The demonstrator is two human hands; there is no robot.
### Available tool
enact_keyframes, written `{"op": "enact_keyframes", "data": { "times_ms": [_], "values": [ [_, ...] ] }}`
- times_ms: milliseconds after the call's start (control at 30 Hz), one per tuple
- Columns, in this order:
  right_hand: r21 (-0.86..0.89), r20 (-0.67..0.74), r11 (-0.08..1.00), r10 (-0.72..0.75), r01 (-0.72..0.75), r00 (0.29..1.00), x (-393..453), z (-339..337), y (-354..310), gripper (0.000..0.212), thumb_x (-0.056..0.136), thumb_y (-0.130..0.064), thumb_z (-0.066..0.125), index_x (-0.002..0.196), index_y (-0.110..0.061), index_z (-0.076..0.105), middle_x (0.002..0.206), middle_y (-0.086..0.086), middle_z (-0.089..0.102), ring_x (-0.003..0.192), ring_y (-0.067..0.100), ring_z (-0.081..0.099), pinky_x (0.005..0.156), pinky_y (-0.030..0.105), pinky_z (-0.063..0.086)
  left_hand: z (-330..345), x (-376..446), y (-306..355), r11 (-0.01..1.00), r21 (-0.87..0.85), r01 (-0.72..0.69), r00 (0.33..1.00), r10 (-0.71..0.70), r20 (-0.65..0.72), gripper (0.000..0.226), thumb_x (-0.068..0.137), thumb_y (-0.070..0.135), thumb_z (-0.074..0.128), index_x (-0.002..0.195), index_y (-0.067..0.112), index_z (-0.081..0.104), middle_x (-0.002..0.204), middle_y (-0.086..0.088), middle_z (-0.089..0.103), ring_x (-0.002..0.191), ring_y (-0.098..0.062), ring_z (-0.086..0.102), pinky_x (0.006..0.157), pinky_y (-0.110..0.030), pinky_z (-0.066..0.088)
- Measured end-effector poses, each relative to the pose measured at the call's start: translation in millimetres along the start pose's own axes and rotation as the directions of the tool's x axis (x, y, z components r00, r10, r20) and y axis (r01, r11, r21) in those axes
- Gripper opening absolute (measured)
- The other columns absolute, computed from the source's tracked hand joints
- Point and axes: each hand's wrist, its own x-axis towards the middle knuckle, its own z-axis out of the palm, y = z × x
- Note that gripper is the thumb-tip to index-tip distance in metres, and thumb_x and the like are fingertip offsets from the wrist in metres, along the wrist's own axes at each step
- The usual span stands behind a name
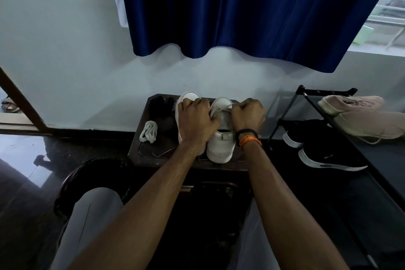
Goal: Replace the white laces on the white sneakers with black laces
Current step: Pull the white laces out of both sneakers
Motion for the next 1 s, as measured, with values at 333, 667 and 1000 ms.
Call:
{"op": "enact_keyframes", "data": {
  "times_ms": [333, 667, 1000],
  "values": [
    [0.167, -0.029, 0.985, 0.052, -0.047, 0.998, 2.6, -12.8, 0.2, 0.023, 0.078, -0.009, 0.06, 0.096, -0.014, 0.074, 0.102, 0.007, 0.072, 0.09, 0.022, 0.064, 0.073, 0.019, 0.043, 1.4, -0.8, -1.6, 1.0, -0.018, -0.006, 1.0, 0.005, -0.023, 0.018, 0.074, 0.034, 0.063, 0.072, 0.02, 0.051, 0.068, 0.001, 0.063, 0.09, -0.03, 0.053, 0.088, -0.042, 0.039],
    [-0.161, 0.361, 0.848, -0.425, 0.504, 0.83, 0.2, -0.9, -5.0, 0.009, 0.077, -0.017, 0.072, 0.082, -0.021, 0.079, 0.116, 0.0, 0.069, 0.122, 0.03, 0.048, 0.095, 0.048, 0.048, -2.3, -3.5, -1.2, 0.995, -0.078, -0.061, 0.994, 0.054, -0.094, 0.015, 0.071, 0.033, 0.052, 0.068, 0.022, 0.043, 0.062, 0.0, 0.058, 0.083, -0.031, 0.052, 0.082, -0.043, 0.04],
    [-0.213, 0.353, 0.823, -0.438, 0.527, 0.827, 1.6, 4.7, -9.2, 0.014, 0.081, -0.01, 0.065, 0.08, -0.014, 0.078, 0.101, 0.008, 0.07, 0.102, 0.033, 0.059, 0.081, 0.043, 0.055, 0.5, -3.7, -3.0, 0.995, -0.066, -0.075, 0.99, 0.066, -0.126, 0.025, 0.076, 0.038, 0.046, 0.069, 0.016, 0.054, 0.063, -0.001, 0.06, 0.081, -0.032, 0.054, 0.08, -0.044, 0.043]
  ]
}}
